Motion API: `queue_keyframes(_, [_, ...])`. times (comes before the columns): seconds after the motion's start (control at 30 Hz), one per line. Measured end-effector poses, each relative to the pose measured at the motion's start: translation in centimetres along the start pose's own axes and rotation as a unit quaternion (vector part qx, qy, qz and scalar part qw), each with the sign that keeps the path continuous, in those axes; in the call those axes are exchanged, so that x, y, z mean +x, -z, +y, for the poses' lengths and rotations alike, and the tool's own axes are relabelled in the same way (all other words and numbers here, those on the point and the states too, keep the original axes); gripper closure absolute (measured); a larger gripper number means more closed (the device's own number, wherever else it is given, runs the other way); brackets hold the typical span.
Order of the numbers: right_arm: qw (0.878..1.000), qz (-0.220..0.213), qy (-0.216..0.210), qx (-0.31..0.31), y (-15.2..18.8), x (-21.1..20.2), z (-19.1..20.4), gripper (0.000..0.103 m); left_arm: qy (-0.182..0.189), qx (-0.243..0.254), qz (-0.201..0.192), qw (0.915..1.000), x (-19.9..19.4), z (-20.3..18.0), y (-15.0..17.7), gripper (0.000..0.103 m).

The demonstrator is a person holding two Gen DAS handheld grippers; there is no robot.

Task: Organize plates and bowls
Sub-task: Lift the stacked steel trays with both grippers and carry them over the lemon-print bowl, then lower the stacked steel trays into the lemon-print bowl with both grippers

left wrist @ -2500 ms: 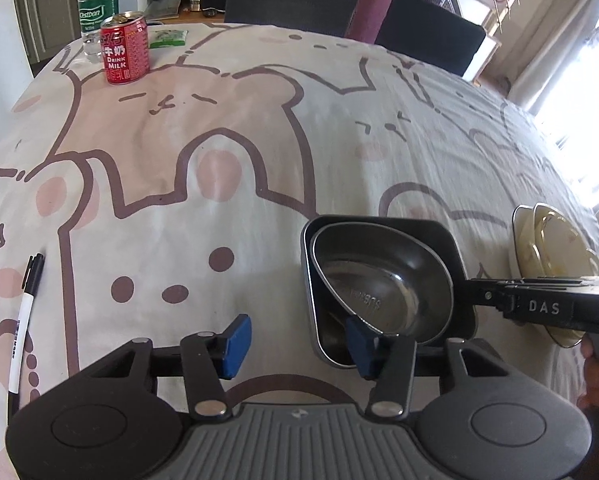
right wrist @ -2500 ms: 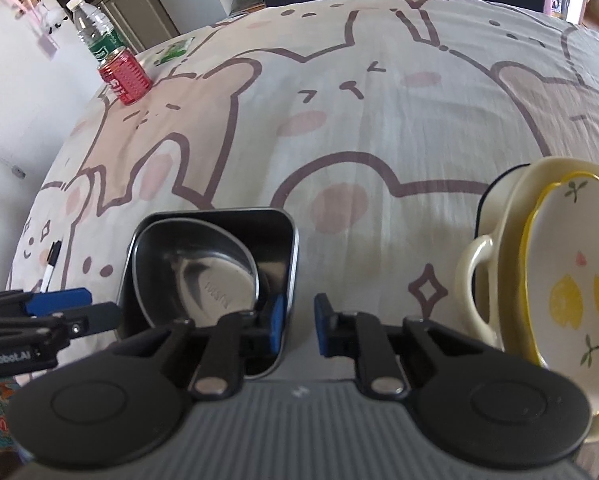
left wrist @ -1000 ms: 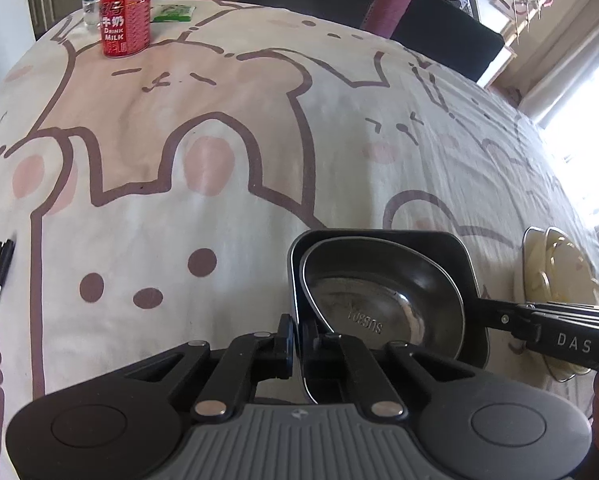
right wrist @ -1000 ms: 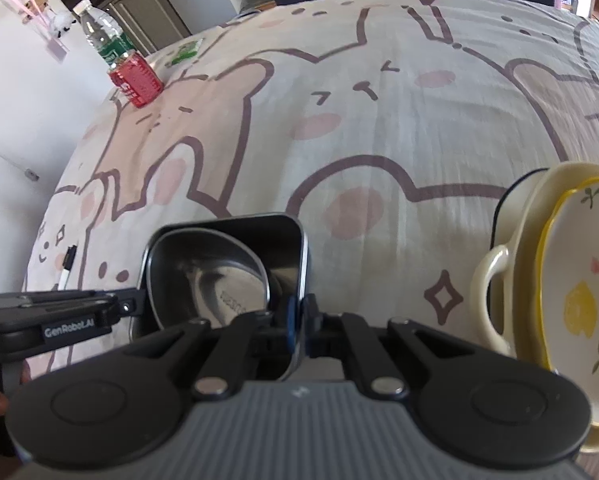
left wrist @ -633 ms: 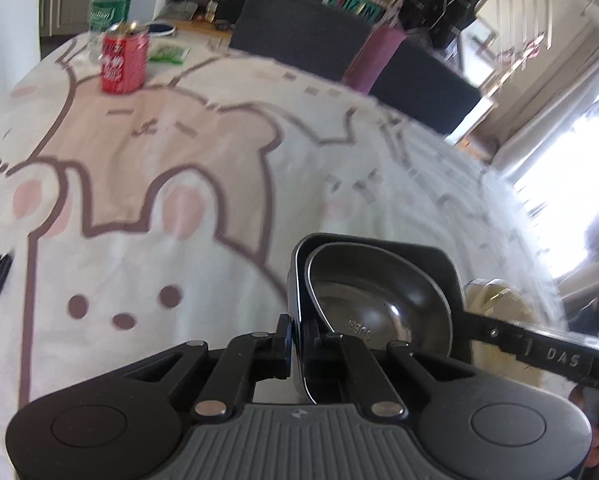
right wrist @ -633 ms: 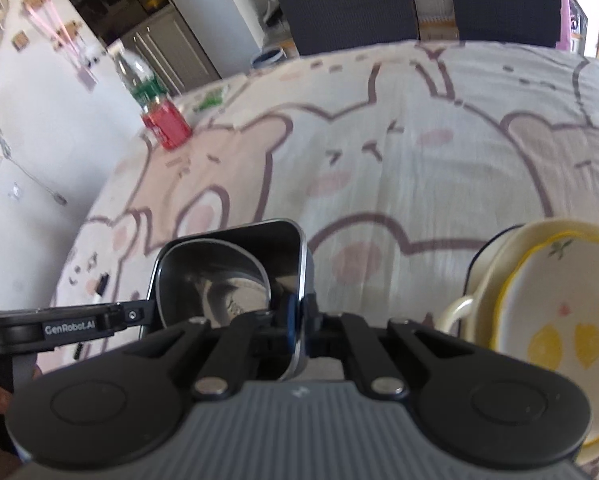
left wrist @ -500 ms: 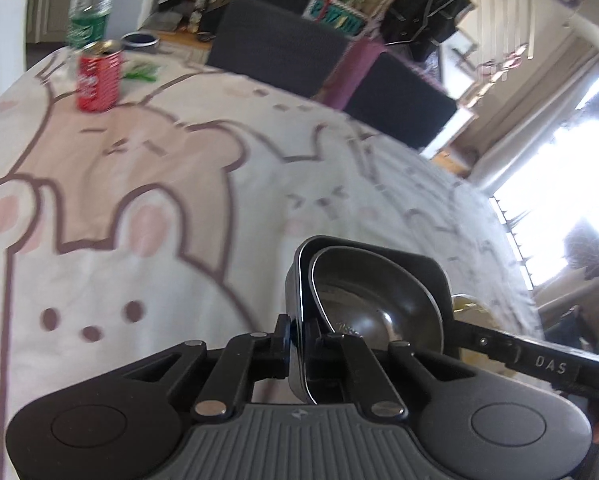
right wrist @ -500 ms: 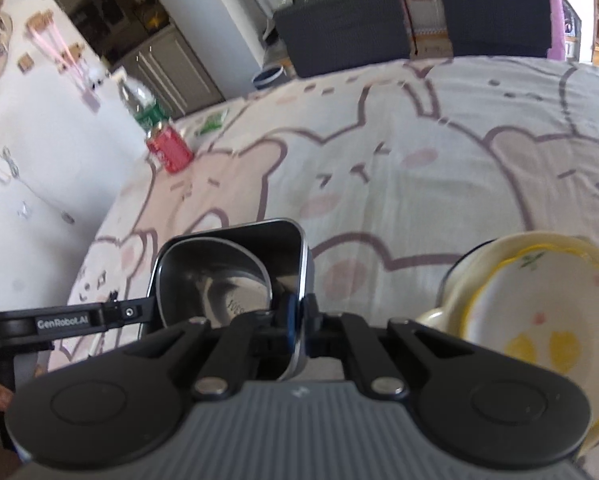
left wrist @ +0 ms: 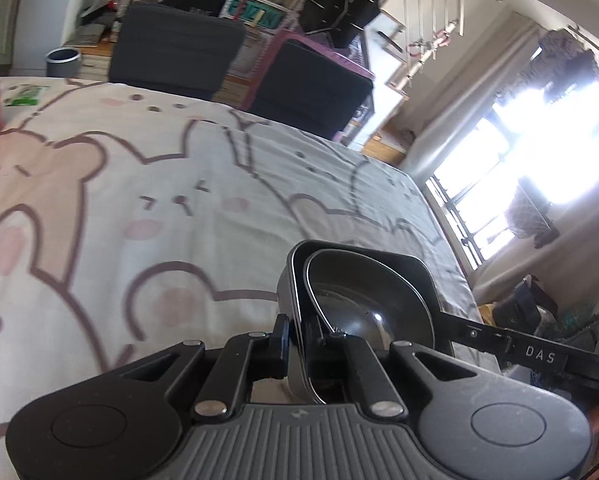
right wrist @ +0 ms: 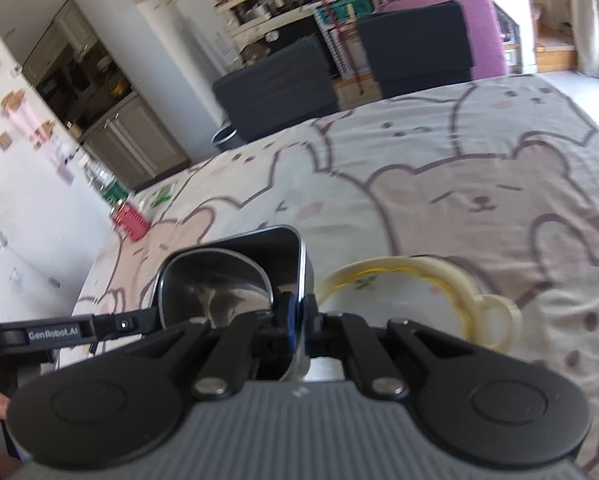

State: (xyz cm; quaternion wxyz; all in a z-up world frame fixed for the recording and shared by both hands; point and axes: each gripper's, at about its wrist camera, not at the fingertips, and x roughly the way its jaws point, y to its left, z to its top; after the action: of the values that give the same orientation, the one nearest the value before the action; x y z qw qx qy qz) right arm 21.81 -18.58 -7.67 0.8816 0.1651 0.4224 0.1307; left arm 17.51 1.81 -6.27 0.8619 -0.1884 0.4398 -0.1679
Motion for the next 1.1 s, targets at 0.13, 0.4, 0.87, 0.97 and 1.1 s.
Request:
queue_keyframes(0.13, [1.000, -0.018, 0.009, 0.012, -0.1, -1.5, -2.1, 0.098, 0.008, 0.002, 0.003, 1.0000, 1.3, -1.7, 0.3, 0.095])
queue_keyframes(0.4, [0.999, -0.028, 0.026, 0.032, 0.3, -3.3, -6.1, 0.098, 0.017, 0.006, 0.013, 0.9998, 3.9, -4.6, 0.7, 0.096])
queue_keyframes(0.87, [0.997, -0.010, 0.062, 0.034, 1.2, -3.7, -9.0, 0.098, 0.000, 0.014, 0.049, 0.9987, 7.8, -6.0, 1.4, 0.096])
queue_keyframes(0.97, [0.997, -0.002, 0.066, 0.029, 1.2, -3.1, -8.8, 0.098, -0.010, 0.014, 0.051, 0.9985, 8.0, -5.9, 1.5, 0.097])
queue_keyframes(1.1, [0.997, 0.008, 0.069, 0.017, 1.1, -2.2, -8.3, 0.098, -0.019, 0.009, 0.052, 0.9985, 8.1, -5.3, 1.4, 0.097])
